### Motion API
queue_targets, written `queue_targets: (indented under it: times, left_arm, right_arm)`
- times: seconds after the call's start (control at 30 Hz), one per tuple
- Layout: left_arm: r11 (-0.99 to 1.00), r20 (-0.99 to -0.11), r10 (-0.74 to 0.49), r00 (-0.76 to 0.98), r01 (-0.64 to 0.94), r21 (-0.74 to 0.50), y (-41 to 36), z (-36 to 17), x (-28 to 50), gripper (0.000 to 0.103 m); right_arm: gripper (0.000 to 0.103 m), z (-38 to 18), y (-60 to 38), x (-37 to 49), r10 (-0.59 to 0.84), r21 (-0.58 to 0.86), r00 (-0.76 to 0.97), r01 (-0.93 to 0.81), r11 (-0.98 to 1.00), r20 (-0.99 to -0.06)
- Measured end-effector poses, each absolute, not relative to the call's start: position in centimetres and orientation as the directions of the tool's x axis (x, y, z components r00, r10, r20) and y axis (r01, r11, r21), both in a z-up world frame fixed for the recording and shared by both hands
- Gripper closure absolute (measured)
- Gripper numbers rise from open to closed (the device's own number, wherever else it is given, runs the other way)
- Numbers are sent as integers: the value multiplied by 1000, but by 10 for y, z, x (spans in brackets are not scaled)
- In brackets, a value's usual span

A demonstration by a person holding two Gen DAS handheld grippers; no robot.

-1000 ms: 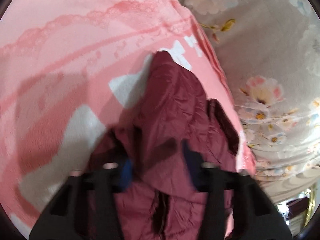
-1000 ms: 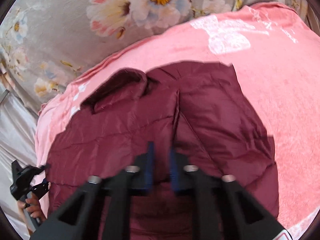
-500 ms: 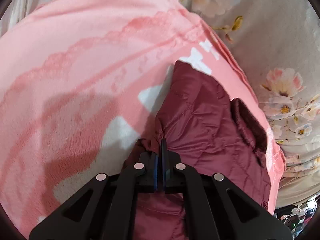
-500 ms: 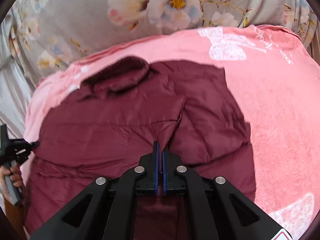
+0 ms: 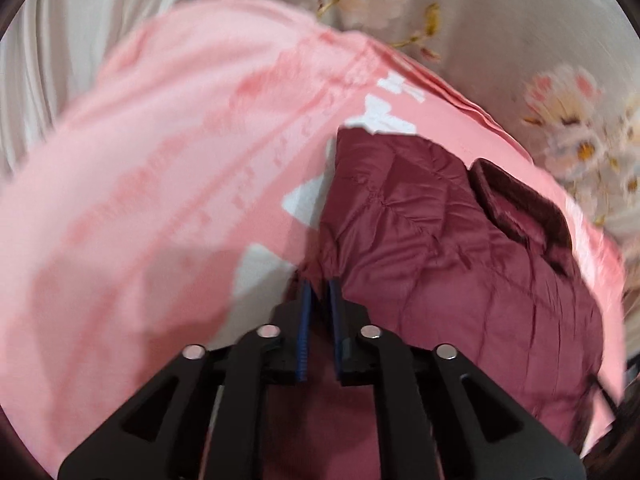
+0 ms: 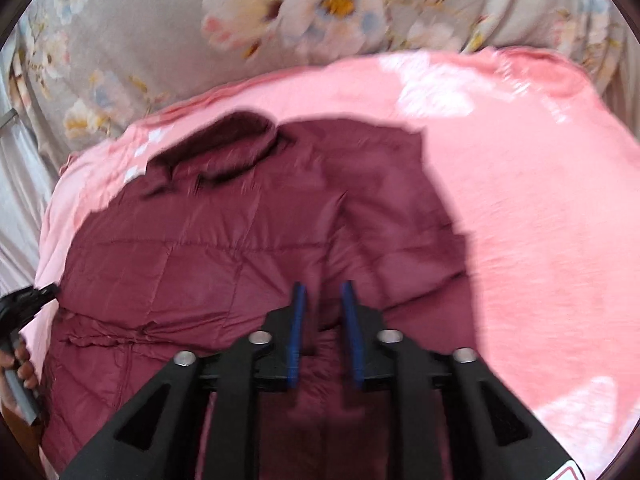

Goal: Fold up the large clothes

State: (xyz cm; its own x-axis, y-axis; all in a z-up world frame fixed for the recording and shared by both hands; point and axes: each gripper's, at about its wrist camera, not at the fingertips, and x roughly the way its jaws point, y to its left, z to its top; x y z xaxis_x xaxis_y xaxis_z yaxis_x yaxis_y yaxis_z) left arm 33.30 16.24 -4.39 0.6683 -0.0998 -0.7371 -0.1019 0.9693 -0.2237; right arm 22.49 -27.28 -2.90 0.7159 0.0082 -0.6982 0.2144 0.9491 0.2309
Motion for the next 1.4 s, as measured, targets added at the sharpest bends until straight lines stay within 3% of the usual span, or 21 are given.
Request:
queue_targets:
  times: [0.1,0.27,0.43,0.63,0.7,1.1,1.17,1.2,1.33,1.4]
  left_arm:
    - [988,-665,-45,746,-64,-138,154,3,316,88]
    - [983,-639,-167,751,74,-170,100,47,345,82]
    - [986,-725,-167,669,124,-113,39,2,393,82]
    - [988,-774,-141,618,137,-71,20,-51,400,82]
    - [988,-770,-135,624,143,-58,19,-57,398,81]
    - [985,-763,-132,633,168,-30,26,-65,393,79]
    - [985,-771,-149,619,164,-59,34,-55,393,79]
    - [983,-770,-165,616,162,-82,39,-48,392,79]
    - [959,-723,-282,630,162,-232,43,-8,406,43]
    - [942,-717,-330,614,165,-292,36,-2,422,40]
  right_arm:
    - [75,2,-270,218,5,240,761,198,950,-649]
    - [75,35,-224,255,54,198,804,80,977,-593]
    - [76,1,-185,300,53,121,751,36,992,-658]
    - [80,-47,-187,314,41,101,683,49,994,-729]
    - [87,-54,-189,312,38,101,679,53,994,-733]
    - [94,-66,-215,296,63,161,668,86,983,-742]
    - [91,-59,-222,290,39,151,664,112,982,-747]
    - [85,-55,-226,290,35,156,667,122,980,-744]
    - [75,-29,-236,309,108,262,697,119,958,-709]
    - [65,-21,-236,327,173,339,709,99,936,-684]
